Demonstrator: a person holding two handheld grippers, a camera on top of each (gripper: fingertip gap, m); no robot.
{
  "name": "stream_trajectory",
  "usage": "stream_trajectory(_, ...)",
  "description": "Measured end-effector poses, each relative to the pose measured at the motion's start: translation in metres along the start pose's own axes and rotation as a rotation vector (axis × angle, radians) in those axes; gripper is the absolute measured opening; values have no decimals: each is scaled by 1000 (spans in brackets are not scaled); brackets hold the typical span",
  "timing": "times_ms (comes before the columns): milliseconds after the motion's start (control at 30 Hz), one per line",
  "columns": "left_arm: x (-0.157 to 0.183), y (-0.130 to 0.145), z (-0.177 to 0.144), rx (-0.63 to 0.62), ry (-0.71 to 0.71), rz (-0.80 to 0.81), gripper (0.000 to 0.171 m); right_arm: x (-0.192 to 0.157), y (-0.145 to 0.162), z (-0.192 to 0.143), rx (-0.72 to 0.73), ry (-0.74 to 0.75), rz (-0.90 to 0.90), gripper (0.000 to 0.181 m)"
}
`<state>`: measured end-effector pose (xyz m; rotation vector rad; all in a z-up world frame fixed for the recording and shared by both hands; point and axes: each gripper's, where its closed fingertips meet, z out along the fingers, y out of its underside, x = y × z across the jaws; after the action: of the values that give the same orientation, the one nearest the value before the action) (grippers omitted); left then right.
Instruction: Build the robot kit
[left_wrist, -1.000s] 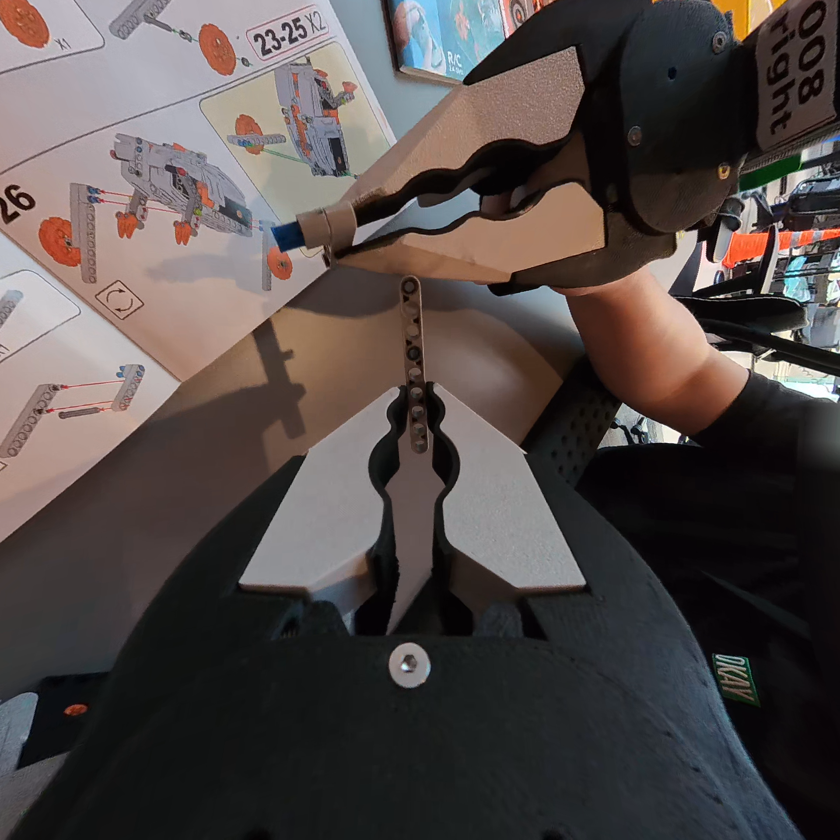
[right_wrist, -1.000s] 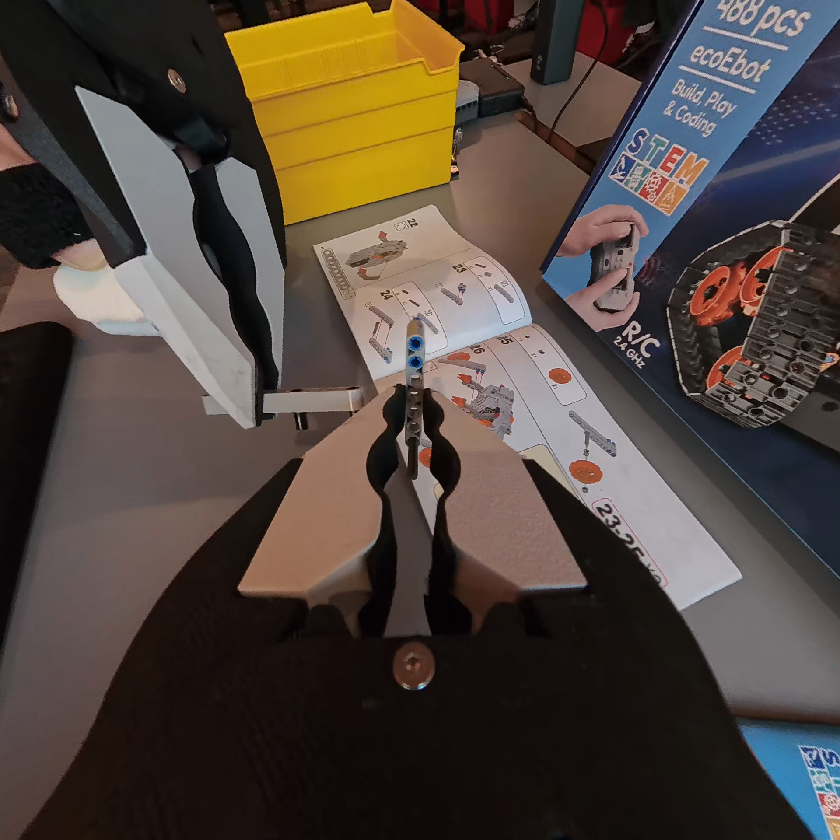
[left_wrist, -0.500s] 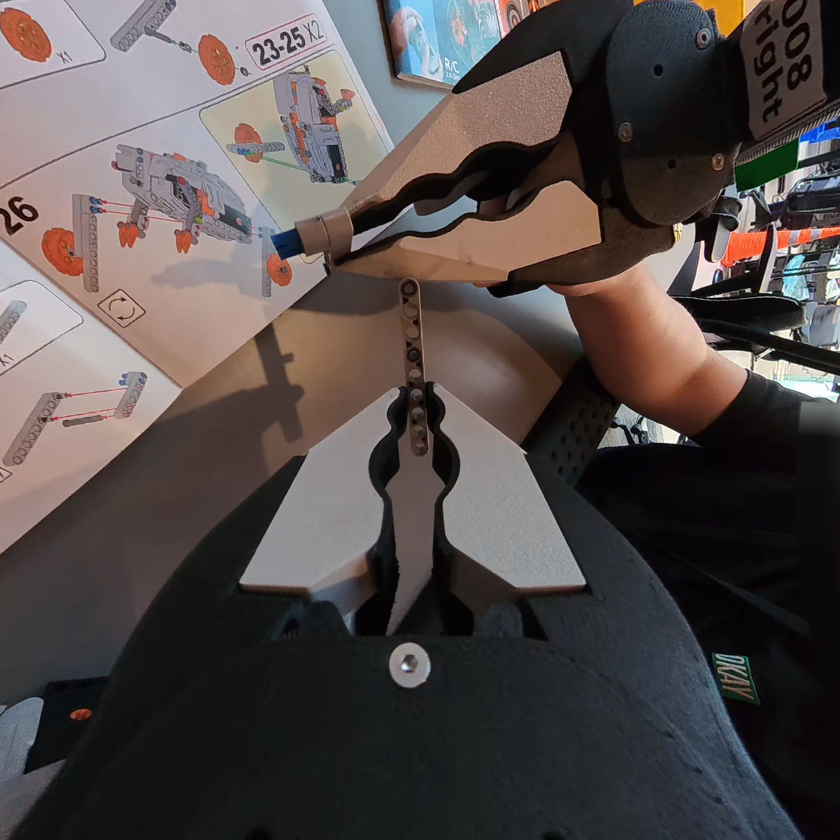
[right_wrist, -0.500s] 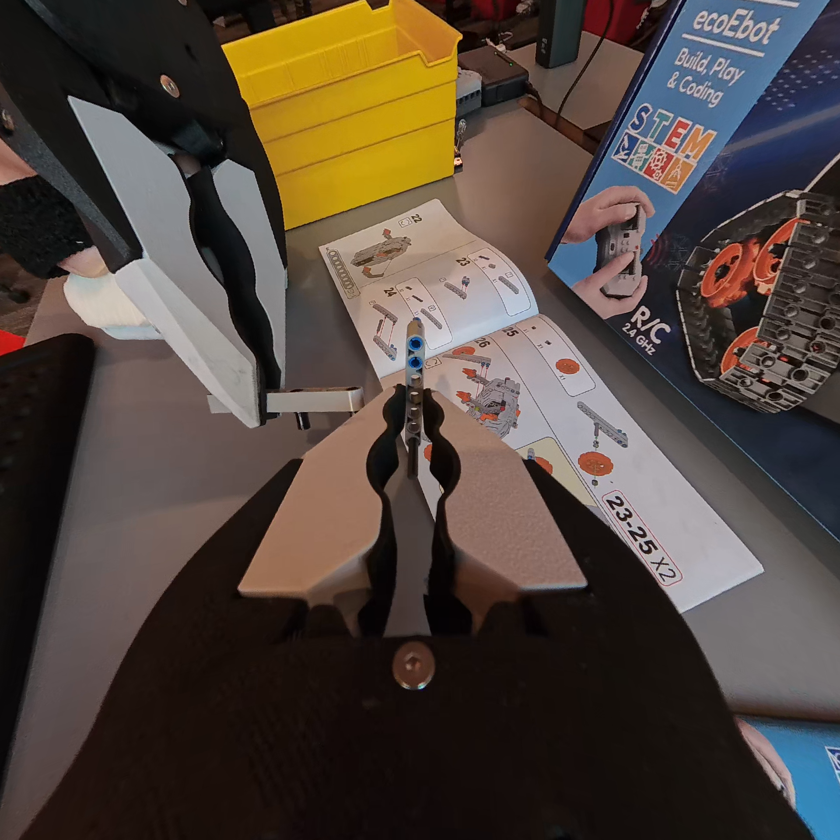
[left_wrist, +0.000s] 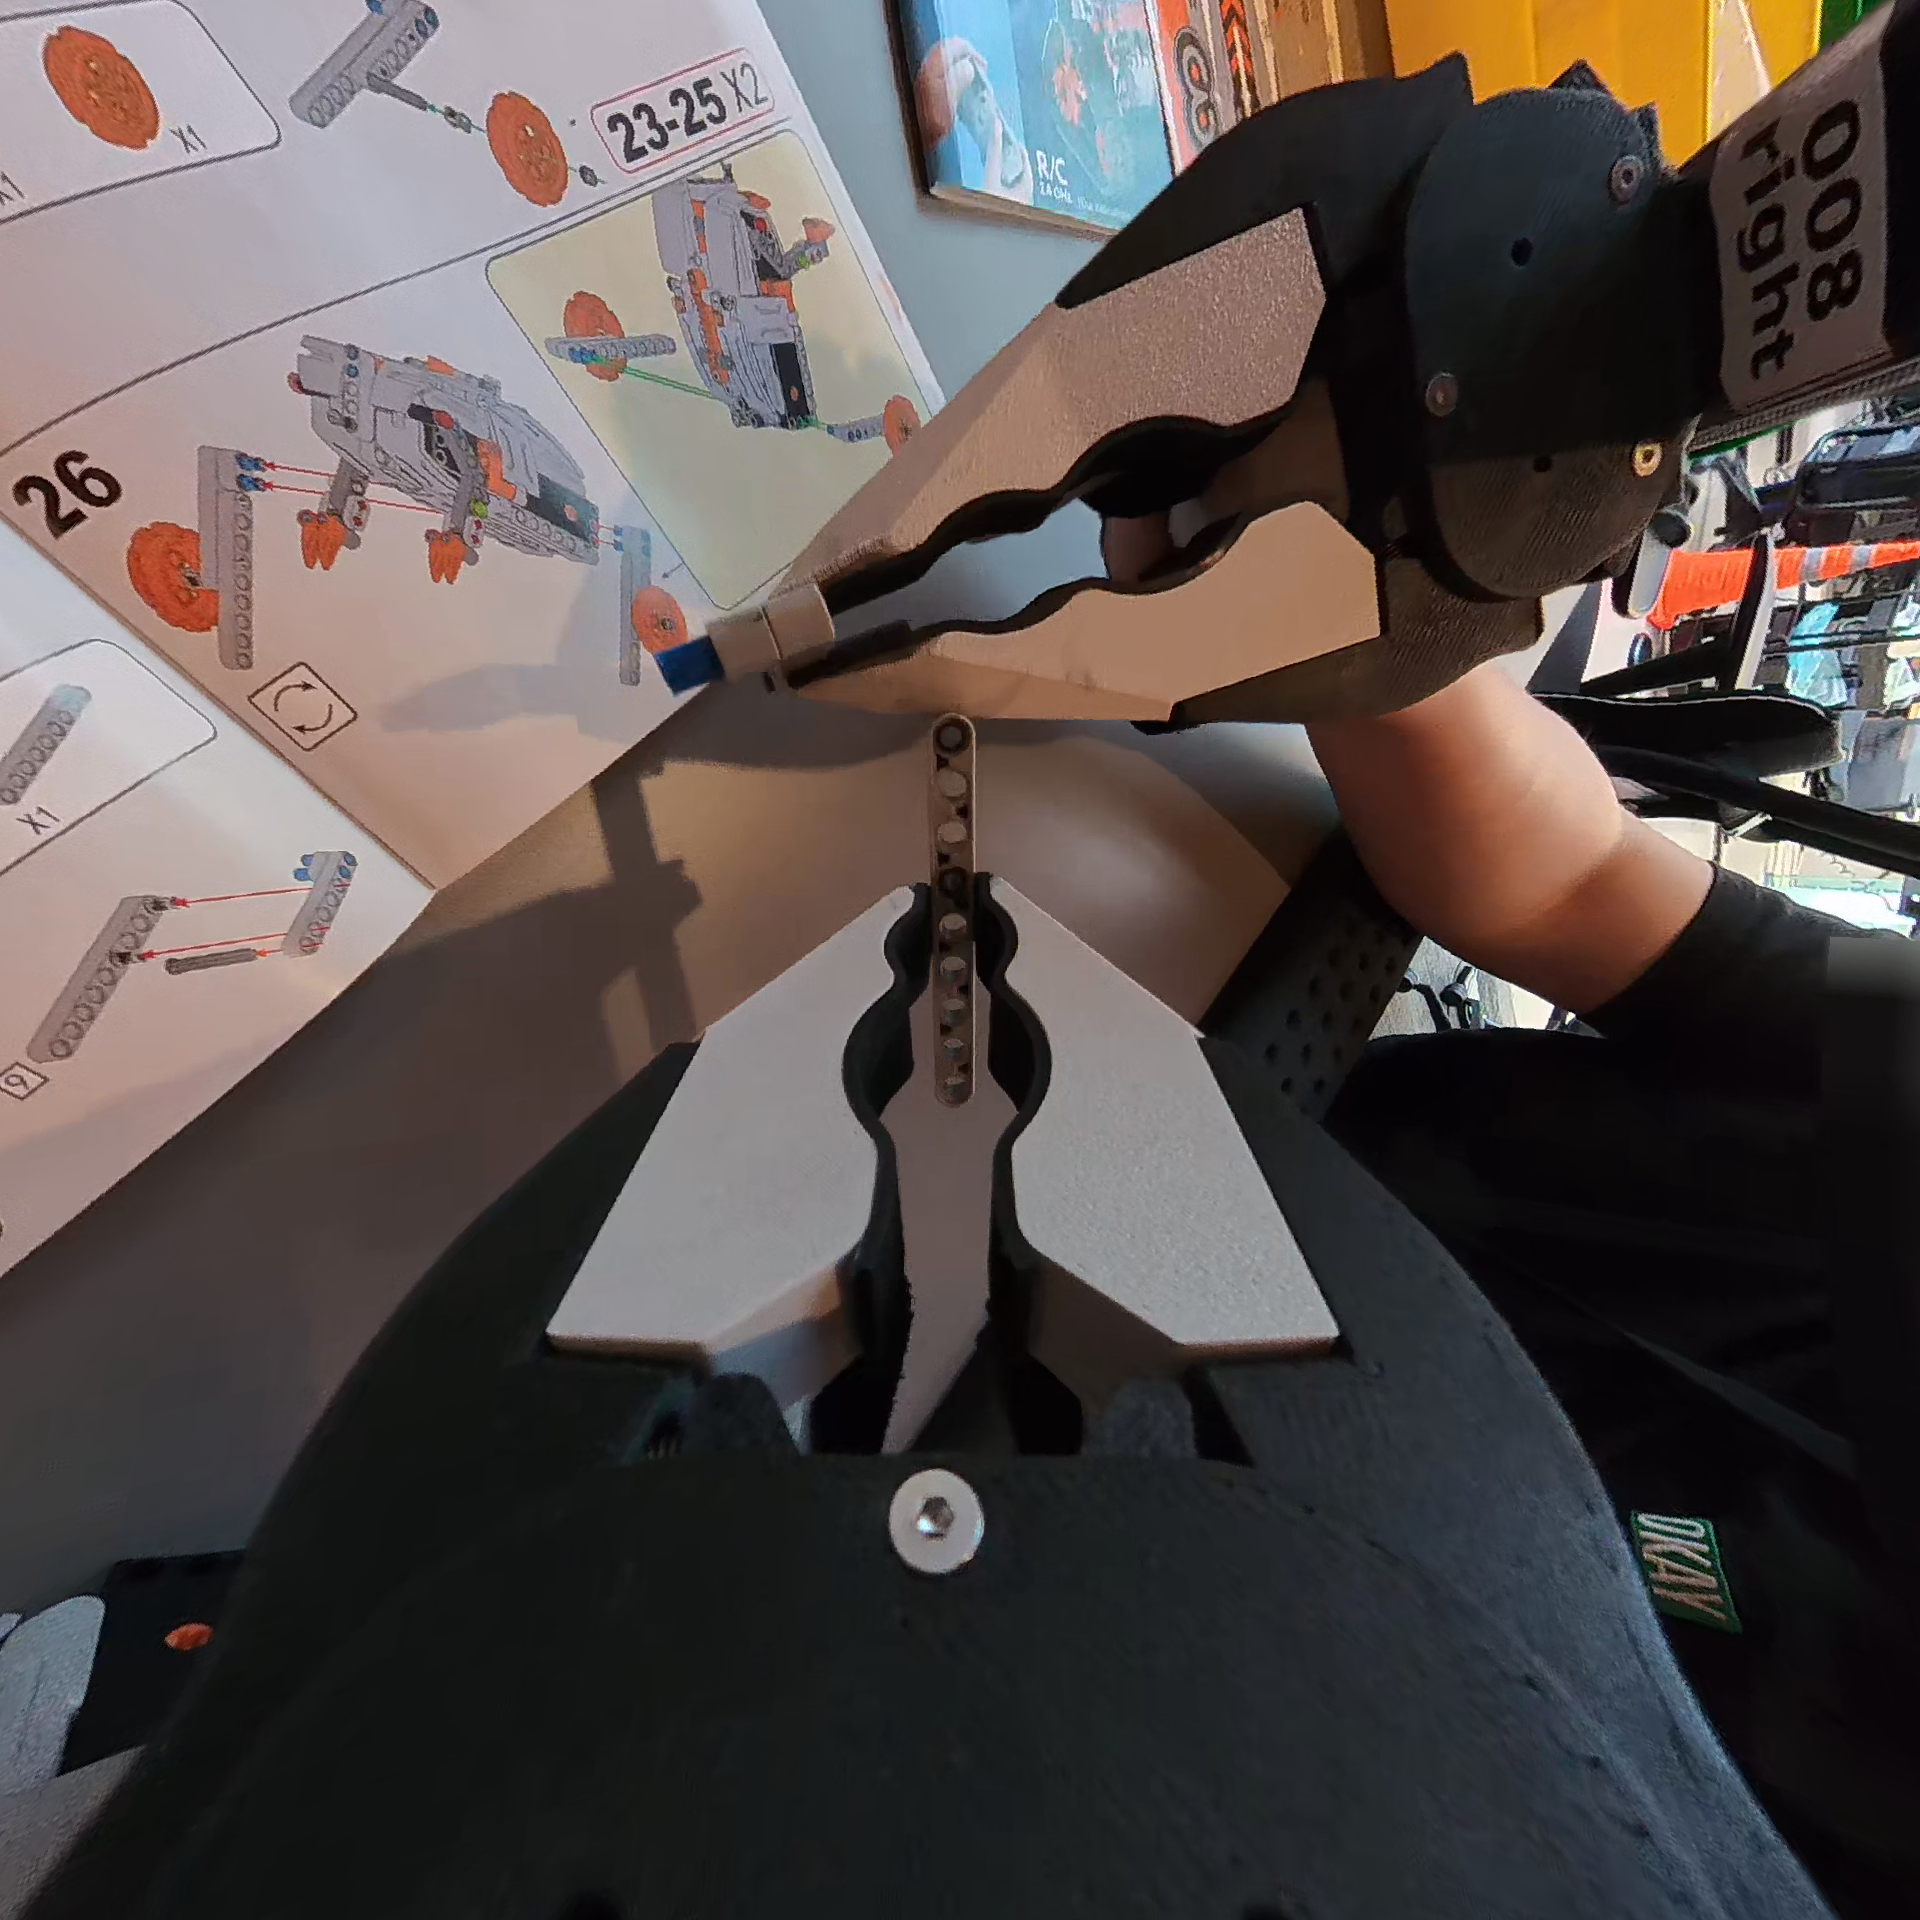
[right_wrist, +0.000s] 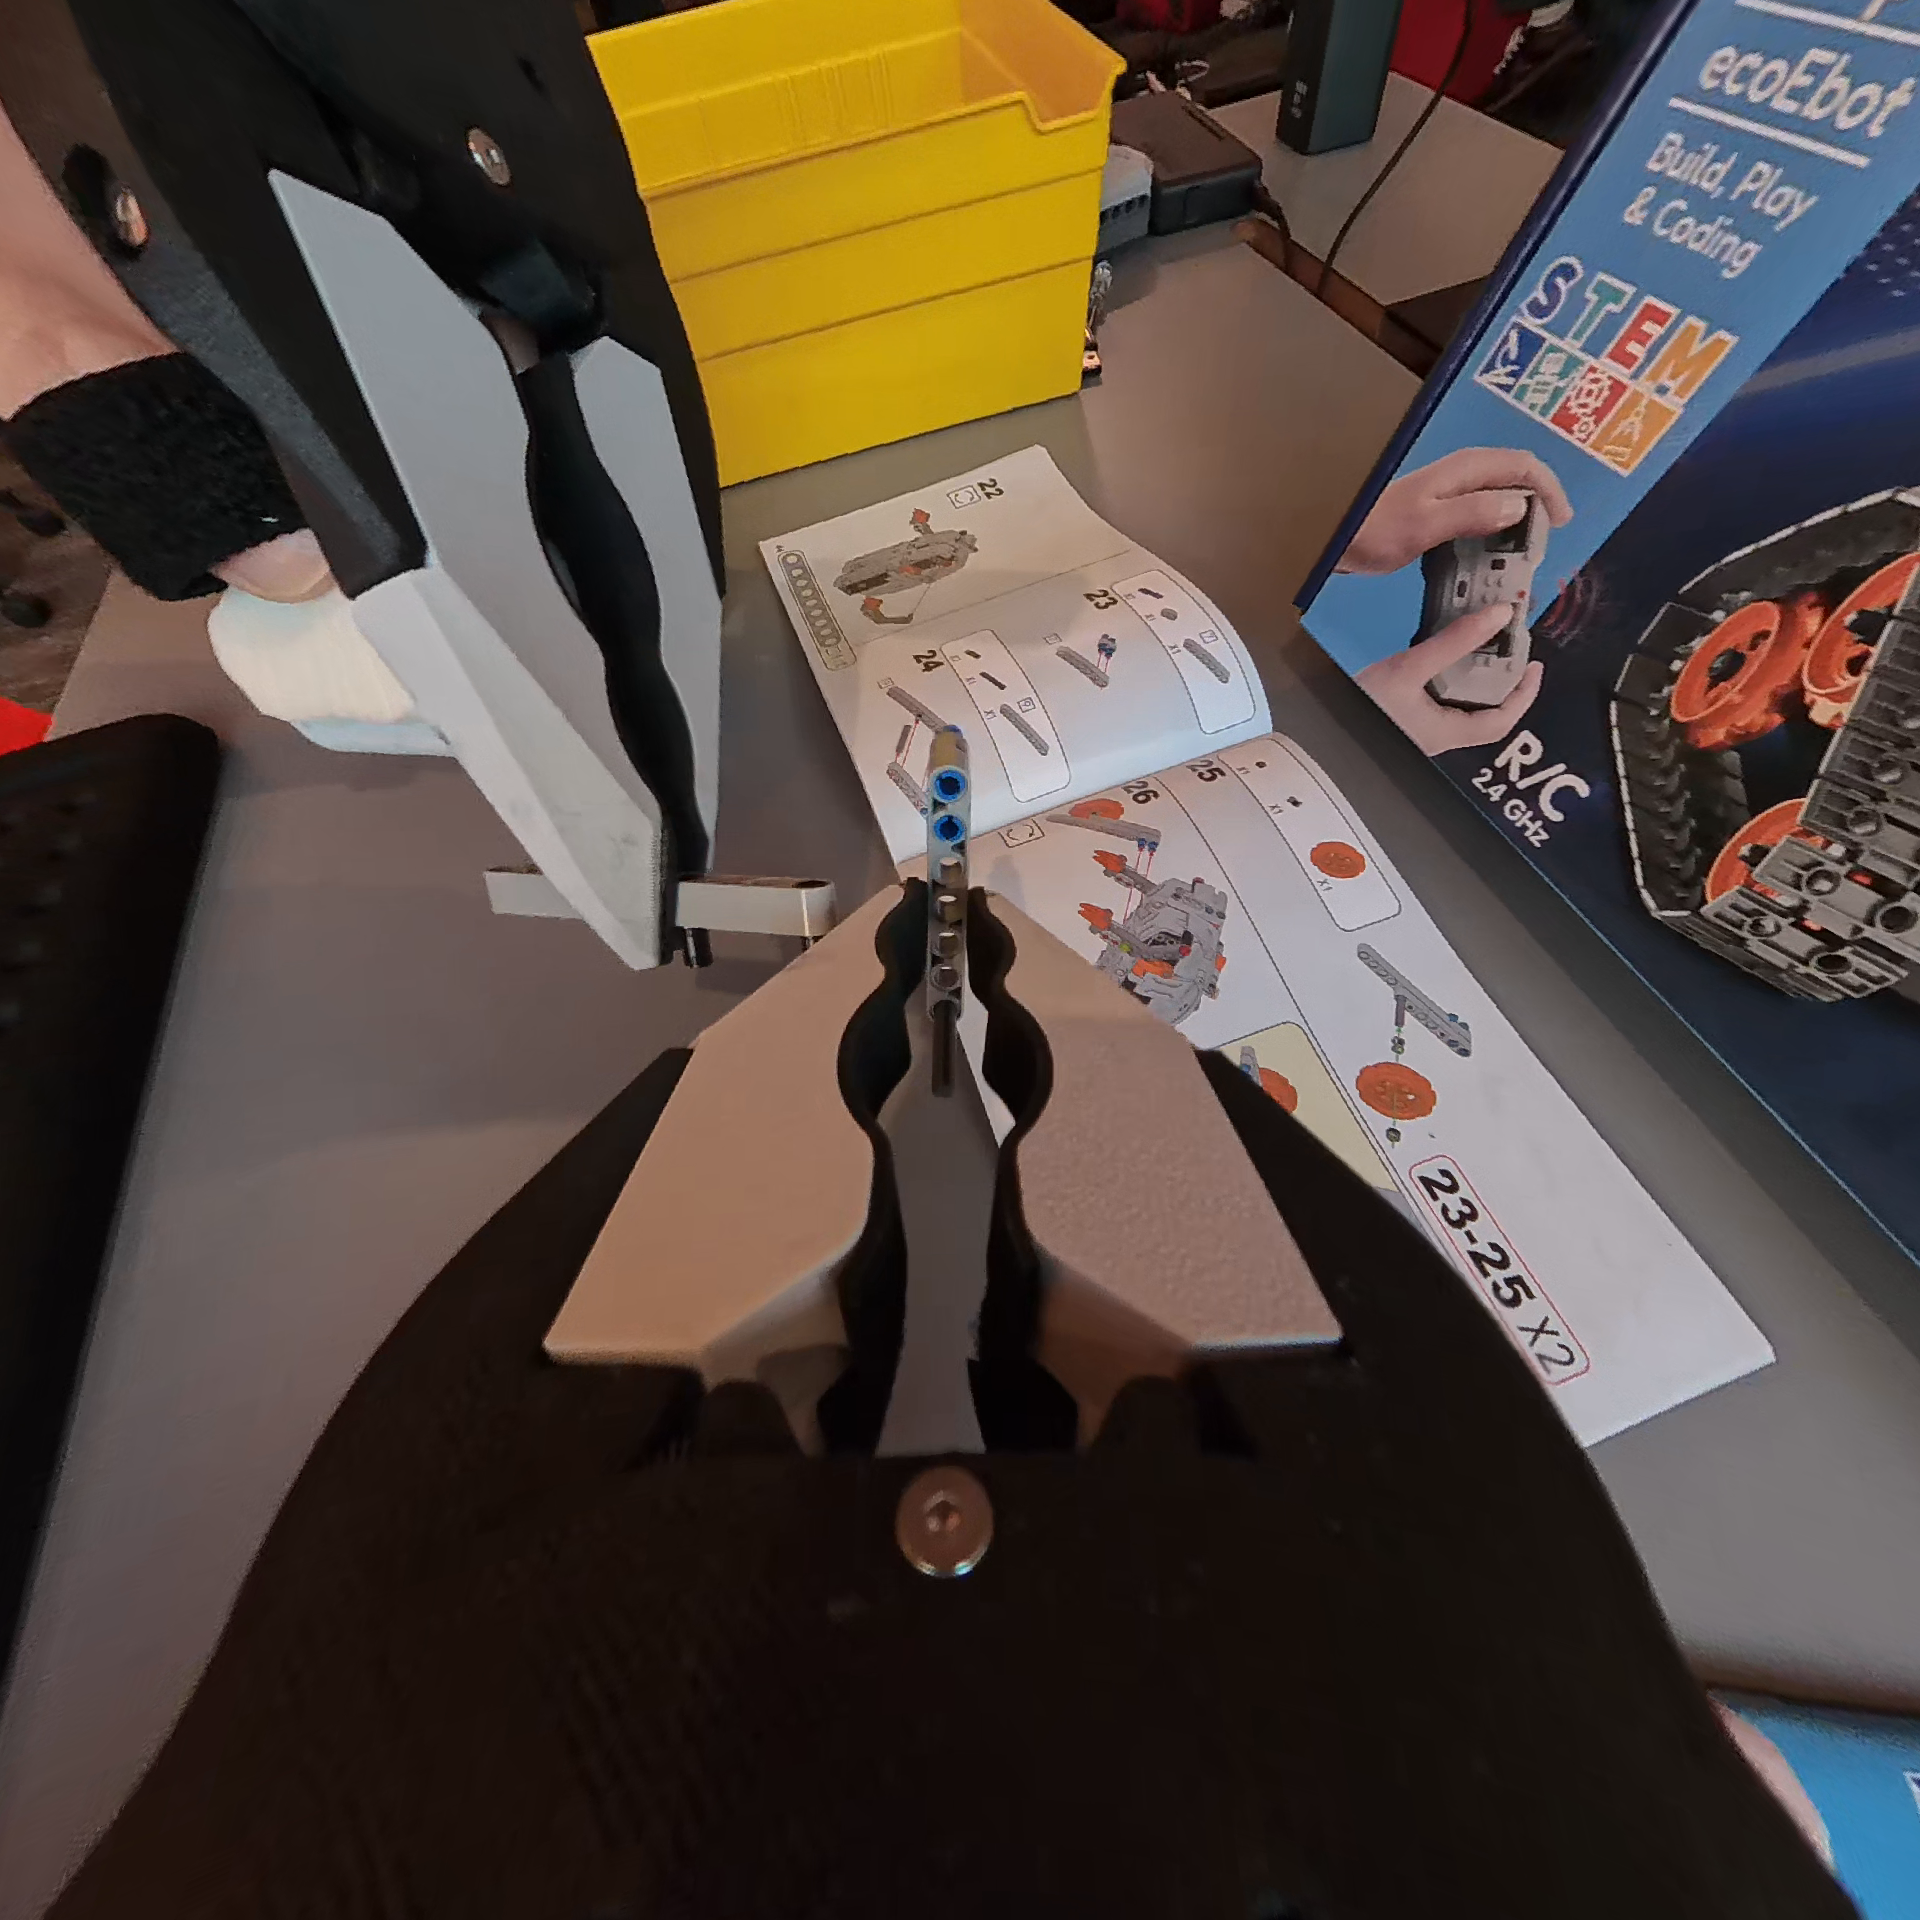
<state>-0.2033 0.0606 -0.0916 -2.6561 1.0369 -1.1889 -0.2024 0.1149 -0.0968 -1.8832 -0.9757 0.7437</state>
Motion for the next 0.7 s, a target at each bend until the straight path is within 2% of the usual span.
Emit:
stream_trajectory(500,1,-7,-2,39,-1,12,5,-12,0,3,-4,-29,-99,5)
stream_trajectory(700,0,-10,-7,59,-3,1,6,-13,-2,4,11,-30,-86,5)
